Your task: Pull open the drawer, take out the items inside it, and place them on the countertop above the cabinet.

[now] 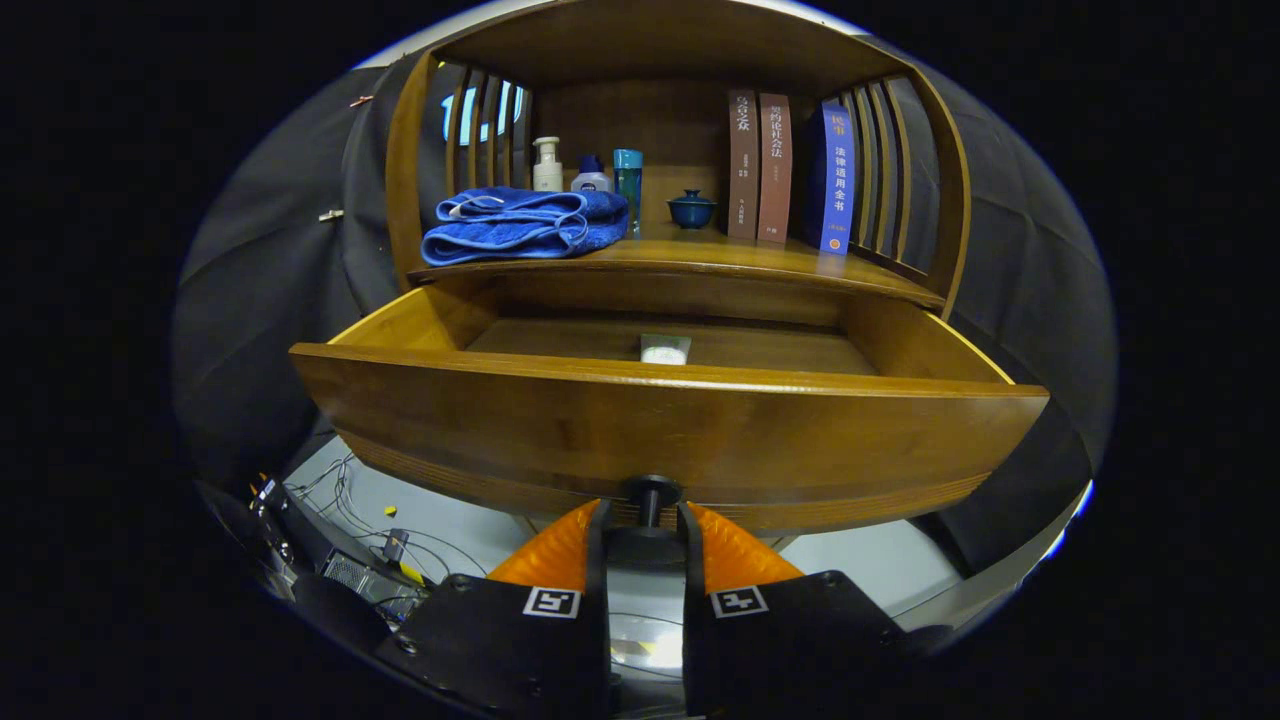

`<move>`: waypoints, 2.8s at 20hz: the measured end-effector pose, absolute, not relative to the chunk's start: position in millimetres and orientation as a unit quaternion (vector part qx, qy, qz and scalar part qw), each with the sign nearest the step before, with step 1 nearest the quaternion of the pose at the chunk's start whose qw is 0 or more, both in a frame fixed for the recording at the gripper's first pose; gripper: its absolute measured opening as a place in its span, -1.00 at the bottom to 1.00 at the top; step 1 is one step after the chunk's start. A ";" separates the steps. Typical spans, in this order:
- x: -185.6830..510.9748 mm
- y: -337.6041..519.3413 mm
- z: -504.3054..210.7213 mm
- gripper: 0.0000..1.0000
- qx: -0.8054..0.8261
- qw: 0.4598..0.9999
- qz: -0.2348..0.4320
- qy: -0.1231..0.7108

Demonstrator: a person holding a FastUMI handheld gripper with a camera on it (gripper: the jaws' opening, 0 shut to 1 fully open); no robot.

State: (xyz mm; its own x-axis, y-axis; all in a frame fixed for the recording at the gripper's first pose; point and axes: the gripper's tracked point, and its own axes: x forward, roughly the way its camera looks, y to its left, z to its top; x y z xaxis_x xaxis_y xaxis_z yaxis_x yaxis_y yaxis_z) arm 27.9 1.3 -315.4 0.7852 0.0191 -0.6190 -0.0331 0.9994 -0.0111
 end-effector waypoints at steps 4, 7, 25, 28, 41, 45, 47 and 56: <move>-2.7 4.5 -323.2 -0.35 -0.004 0.937 0.013 0.349; -20.8 7.1 -321.8 -0.35 -0.003 0.935 0.014 0.353; -30.7 1.3 -242.9 0.98 0.027 0.945 -0.007 0.325; 7.8 0.7 -217.2 0.98 0.030 0.944 -0.002 0.328; 161.1 7.1 -302.0 0.99 0.054 0.856 -0.017 0.514; 165.5 2.4 -334.3 0.99 0.027 0.827 -0.023 0.562; 164.7 -0.5 -348.5 0.99 0.018 0.812 -0.022 0.583; 156.2 -3.4 -373.0 0.42 0.020 0.778 -0.022 0.628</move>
